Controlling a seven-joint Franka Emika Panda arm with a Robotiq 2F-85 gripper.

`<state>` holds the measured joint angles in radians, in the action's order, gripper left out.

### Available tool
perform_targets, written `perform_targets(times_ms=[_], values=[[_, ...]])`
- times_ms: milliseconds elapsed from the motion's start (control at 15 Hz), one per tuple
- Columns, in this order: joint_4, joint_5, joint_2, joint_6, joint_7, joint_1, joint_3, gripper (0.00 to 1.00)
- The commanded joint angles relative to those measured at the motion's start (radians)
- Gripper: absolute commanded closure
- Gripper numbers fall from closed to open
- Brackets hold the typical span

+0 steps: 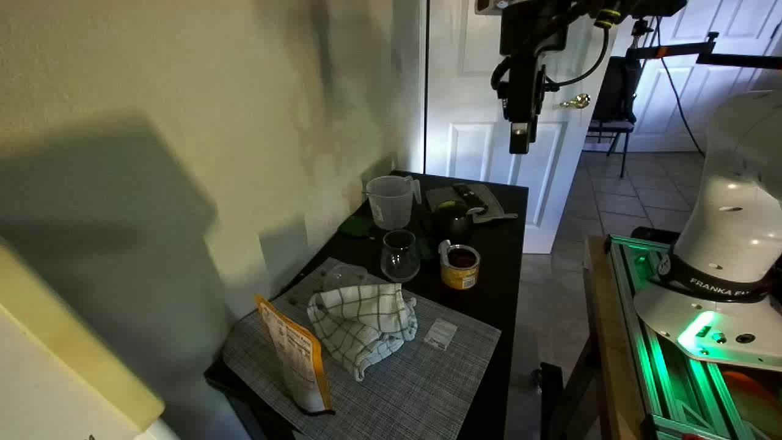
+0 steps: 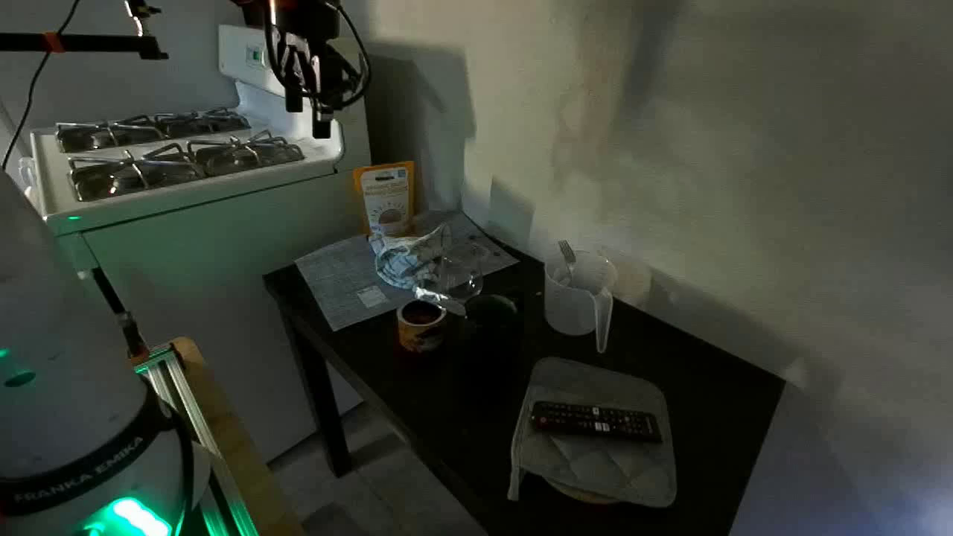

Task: Put the spoon inside the jug

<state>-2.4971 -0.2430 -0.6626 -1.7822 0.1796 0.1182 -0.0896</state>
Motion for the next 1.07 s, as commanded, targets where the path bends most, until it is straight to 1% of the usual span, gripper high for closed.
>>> perform_targets(times_ms=[0,133,267,400,667,800,1000], values=[[0.003,-0.006,0.0,0.004,-0.007,-0.014,-0.011,0.0],[0.003,-0.006,0.0,0.004,-0.007,-0.014,-0.011,0.0],[-0.016,0.046,0.003,-0.049,0.005,-0.032,-0.038,0.0],[-0.028,0.17,0.03,-0.089,0.003,-0.065,-0.066,0.0],[-0.072,0.348,0.127,-0.182,-0.001,-0.111,-0.056,0.0],[-0.096,0.428,0.187,-0.225,0.027,-0.142,-0.055,0.0],[-0.119,0.599,0.27,-0.261,0.126,-0.204,-0.064,0.0]])
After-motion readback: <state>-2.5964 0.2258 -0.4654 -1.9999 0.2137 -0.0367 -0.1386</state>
